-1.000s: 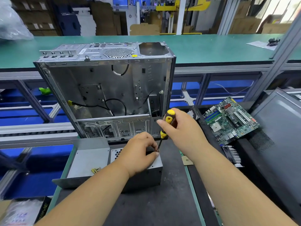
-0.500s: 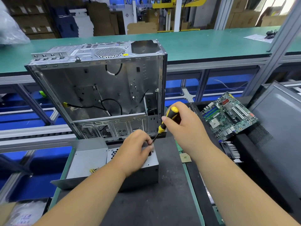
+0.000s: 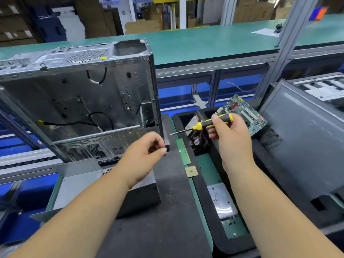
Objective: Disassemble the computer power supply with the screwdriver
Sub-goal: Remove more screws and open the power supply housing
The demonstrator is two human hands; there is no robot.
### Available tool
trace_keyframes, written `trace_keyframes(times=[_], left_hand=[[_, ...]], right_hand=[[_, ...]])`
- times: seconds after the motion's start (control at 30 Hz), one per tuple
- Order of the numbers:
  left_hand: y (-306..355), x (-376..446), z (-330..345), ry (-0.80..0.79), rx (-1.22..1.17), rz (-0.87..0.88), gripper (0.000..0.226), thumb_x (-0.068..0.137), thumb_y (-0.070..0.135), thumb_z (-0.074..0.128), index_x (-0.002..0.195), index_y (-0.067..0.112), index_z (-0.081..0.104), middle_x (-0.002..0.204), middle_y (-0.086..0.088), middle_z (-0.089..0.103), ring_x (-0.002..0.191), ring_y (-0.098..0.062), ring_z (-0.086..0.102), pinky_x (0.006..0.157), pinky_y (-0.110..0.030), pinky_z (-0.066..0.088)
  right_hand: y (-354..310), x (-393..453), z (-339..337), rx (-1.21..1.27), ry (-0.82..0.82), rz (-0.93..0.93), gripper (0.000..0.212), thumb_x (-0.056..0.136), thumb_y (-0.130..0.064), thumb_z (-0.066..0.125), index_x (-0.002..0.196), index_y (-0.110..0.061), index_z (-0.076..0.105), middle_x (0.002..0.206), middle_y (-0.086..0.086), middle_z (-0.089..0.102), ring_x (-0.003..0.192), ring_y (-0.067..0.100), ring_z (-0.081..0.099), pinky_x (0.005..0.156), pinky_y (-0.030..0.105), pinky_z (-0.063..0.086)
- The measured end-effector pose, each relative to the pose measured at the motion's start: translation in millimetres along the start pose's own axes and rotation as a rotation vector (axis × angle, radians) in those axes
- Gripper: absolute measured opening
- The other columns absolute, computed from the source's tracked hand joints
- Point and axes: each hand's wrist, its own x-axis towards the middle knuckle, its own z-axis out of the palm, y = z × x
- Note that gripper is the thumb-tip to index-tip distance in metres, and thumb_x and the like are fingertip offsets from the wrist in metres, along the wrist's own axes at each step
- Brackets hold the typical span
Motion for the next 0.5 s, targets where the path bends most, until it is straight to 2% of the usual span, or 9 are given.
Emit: trace_keyframes(times=[0.1, 0.2, 0.3, 0.37, 0.43, 0.5], left_hand=[[25, 2, 40, -0.148, -0.075, 0.084, 0.022, 0.09, 0.01, 0.062, 0.085, 0.031, 0.058, 0.082, 0.005, 0.067, 0.084, -0.017, 0.066, 0.084, -0.032, 0.05], [32, 7, 82, -0.196, -0.056, 0.078, 0.022, 0.089, 0.004, 0.065, 0.085, 0.025, 0.06, 0.076, 0.006, 0.062, 0.074, -0.013, 0.063, 0.079, -0.029, 0.051], [24, 14, 119, -0.21, 0.098, 0.038, 0.012, 0.087, 0.012, 0.07, 0.084, 0.021, 0.063, 0.072, 0.008, 0.06, 0.065, -0.007, 0.054, 0.071, -0.025, 0.048], [17, 18, 140, -0.215, 0.17, 0.007, 0.01, 0.086, 0.02, 0.071, 0.081, 0.023, 0.063, 0.071, 0.01, 0.06, 0.062, -0.006, 0.051, 0.065, -0.023, 0.045], [10, 21, 157, -0.213, 0.23, -0.028, 0.012, 0.086, 0.027, 0.071, 0.079, 0.027, 0.061, 0.069, 0.011, 0.059, 0.06, -0.003, 0.05, 0.058, -0.019, 0.041], [6, 24, 169, -0.222, 0.238, -0.061, 0.012, 0.088, 0.03, 0.07, 0.08, 0.03, 0.061, 0.071, 0.013, 0.061, 0.061, -0.001, 0.053, 0.058, -0.017, 0.043]], right_hand=[[2, 4, -24, -0.017, 0.069, 0.003, 0.017, 0.092, -0.028, 0.064, 0.086, -0.015, 0.056, 0.061, -0.01, 0.064, 0.057, 0.006, 0.058, 0.054, 0.021, 0.05], [4, 5, -44, -0.028, 0.118, 0.016, 0.017, 0.093, -0.026, 0.065, 0.086, -0.014, 0.055, 0.069, -0.001, 0.068, 0.056, 0.006, 0.059, 0.057, 0.021, 0.049], [7, 4, -61, -0.052, 0.151, 0.033, 0.016, 0.094, -0.023, 0.065, 0.087, -0.013, 0.054, 0.079, 0.012, 0.071, 0.056, 0.006, 0.058, 0.064, 0.027, 0.05], [10, 2, -71, -0.078, 0.172, 0.046, 0.016, 0.094, -0.024, 0.065, 0.086, -0.014, 0.055, 0.074, 0.005, 0.07, 0.056, 0.005, 0.058, 0.067, 0.031, 0.05], [12, 0, -80, -0.101, 0.177, 0.058, 0.018, 0.094, -0.027, 0.065, 0.085, -0.015, 0.055, 0.071, -0.002, 0.071, 0.057, 0.004, 0.058, 0.068, 0.029, 0.051], [14, -3, -86, -0.122, 0.172, 0.066, 0.02, 0.093, -0.03, 0.065, 0.085, -0.015, 0.055, 0.072, -0.005, 0.073, 0.057, 0.003, 0.057, 0.067, 0.026, 0.051]])
